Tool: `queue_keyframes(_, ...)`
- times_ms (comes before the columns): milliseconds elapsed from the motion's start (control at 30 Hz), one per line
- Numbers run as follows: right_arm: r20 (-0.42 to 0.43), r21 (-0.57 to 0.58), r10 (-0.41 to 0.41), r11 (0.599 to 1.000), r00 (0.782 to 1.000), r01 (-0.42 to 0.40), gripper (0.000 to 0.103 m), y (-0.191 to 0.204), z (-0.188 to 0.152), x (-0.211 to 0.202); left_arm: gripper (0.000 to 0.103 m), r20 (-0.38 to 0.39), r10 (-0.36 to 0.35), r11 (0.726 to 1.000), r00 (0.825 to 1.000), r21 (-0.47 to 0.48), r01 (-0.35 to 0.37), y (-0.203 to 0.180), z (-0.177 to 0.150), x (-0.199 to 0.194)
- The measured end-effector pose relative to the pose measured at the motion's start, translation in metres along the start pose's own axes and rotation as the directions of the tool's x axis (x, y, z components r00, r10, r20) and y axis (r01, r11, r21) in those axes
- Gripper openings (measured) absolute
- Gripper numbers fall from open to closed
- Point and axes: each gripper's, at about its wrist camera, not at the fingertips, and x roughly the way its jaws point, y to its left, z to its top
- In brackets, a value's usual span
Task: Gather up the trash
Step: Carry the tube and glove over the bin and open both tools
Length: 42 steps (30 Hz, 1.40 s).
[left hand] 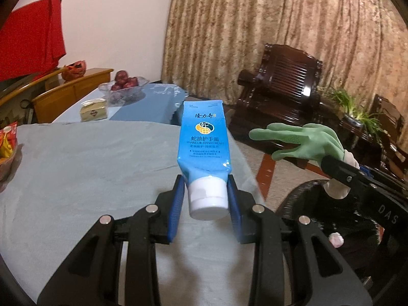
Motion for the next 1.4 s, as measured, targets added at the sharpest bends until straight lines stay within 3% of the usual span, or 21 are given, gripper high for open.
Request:
queue_keyframes(400,0.009,0.046,-0.134,0.99,0.991,0.134,0.027,-0.061,-0.015,-0.048,0.032,-0.03,-0.13,0.989,0.991,0.064,0.131,-0.075,-0.012,0.007)
queue_keyframes(733,-0.02,0.088,-0.234,0.968,0.972,0.235,0.027,-0.109,-0.032,-0.074,0.032,-0.097,-0.24,0.96,0.966,0.125,0.251,-0.141,-0.035,0.029)
queue_keyframes(1167,-0.108,0.14,-0.305,0.938,0.946,0.318,0.027,-0.152,-0.065,-0.07,0.032,-0.202,-0.291,0.927,0.935,0.182,0.328,-0.186,-0.071,0.064)
queue_keyframes(1233,-0.124,0.144,-0.313,0.933,0.942,0.329,0.03,-0.156,-0.069,-0.068,0.034,-0.219,-0.297,0.923,0.93,0.184,0.338,-0.189,-0.074,0.069)
queue_keyframes(1300,-0.13,0.145,-0.325,0.929,0.937,0.342,0.031,-0.16,-0.075,-0.067,0.054,-0.224,-0.309,0.918,0.924,0.181,0.351,-0.189,-0.075,0.071)
queue_keyframes(1400,-0.134,0.148,-0.337,0.923,0.932,0.355,0.052,-0.164,-0.078,-0.068,0.064,-0.214,-0.318,0.916,0.924,0.182,0.357,-0.187,-0.077,0.07)
